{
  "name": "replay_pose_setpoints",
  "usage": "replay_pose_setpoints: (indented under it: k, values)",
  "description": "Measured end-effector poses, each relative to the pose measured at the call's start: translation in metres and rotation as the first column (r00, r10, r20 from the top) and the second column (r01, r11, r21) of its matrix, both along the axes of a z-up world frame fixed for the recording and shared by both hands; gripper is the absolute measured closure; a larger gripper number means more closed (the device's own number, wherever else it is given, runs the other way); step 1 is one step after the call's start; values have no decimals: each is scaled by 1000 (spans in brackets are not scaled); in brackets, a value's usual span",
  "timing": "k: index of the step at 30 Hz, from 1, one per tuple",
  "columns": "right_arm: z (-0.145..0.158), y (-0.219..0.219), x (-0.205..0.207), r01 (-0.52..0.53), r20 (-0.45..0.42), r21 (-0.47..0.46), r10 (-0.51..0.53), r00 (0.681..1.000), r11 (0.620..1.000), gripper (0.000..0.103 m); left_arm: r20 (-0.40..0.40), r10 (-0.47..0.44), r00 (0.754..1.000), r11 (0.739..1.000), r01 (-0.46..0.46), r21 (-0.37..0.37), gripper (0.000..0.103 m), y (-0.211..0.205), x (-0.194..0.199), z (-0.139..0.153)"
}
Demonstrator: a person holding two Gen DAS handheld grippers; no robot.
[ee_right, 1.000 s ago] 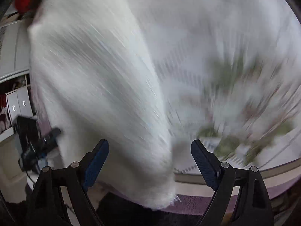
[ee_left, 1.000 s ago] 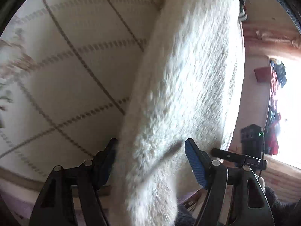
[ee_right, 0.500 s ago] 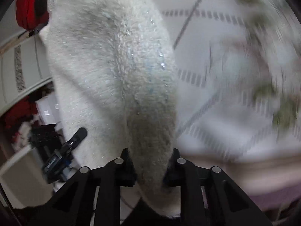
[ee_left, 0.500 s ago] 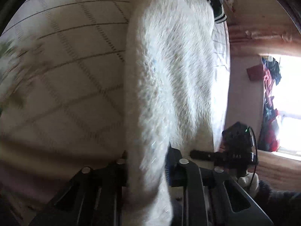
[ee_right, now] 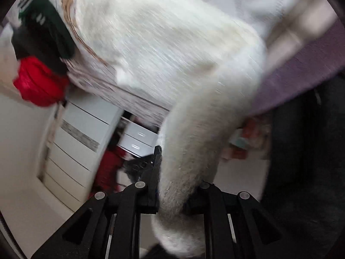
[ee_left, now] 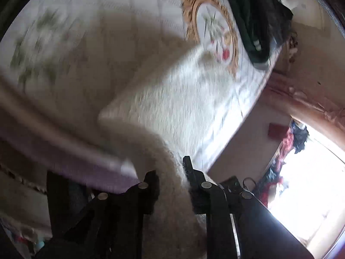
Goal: Fold large clothes
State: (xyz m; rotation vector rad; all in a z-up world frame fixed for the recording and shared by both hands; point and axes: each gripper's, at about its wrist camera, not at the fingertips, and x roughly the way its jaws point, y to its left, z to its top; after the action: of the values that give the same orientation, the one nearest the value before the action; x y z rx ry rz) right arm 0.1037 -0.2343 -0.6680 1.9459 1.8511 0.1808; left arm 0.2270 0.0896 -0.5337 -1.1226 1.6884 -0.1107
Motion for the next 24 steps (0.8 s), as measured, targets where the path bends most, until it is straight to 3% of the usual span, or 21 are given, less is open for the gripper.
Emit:
replay_pose_setpoints:
  k: [4,7,9,10,12,14,16,18,20,21,22,24]
  values:
    - [-32,-8,43,151,-48,24,-150,988,988,71,34,69,997,998,-69,-8,88,0,48,-32]
    - [-45,-21,70,231,2,20,-231,973,973,42,87,129,988,992,-127,-26,77,3,72,-40]
    - [-45,-16,91,282,57,37,-284,957,959,17,129,204,971,978,-195,-77,56,6,84,-41]
    - [-40,-19,102,295,103,47,-298,949,954,14,143,230,963,971,-218,-93,40,12,85,-41]
    - [-30,-25,120,300,181,49,-304,935,953,13,207,315,926,946,-290,-142,36,15,91,-35]
    - [-17,-31,135,290,276,34,-288,917,956,13,261,344,902,938,-321,-128,36,19,102,-28]
    - [-3,-38,138,235,349,-68,-197,916,970,13,321,325,890,945,-317,-76,36,23,107,-15]
    - [10,-43,146,141,417,-225,-36,908,964,13,383,213,899,963,-258,71,36,18,102,3]
    - [33,-45,153,0,467,-458,241,851,889,13,403,90,911,956,-192,222,36,12,93,11]
    - [39,-42,157,-39,467,-523,325,823,852,13,400,-5,917,937,-135,322,36,3,86,13]
    - [47,-36,160,-98,460,-602,444,769,792,13,392,-53,918,926,-101,363,36,-1,82,11]
    - [54,-26,168,-159,448,-689,588,673,707,13,344,-138,929,905,-23,425,36,-14,73,-7]
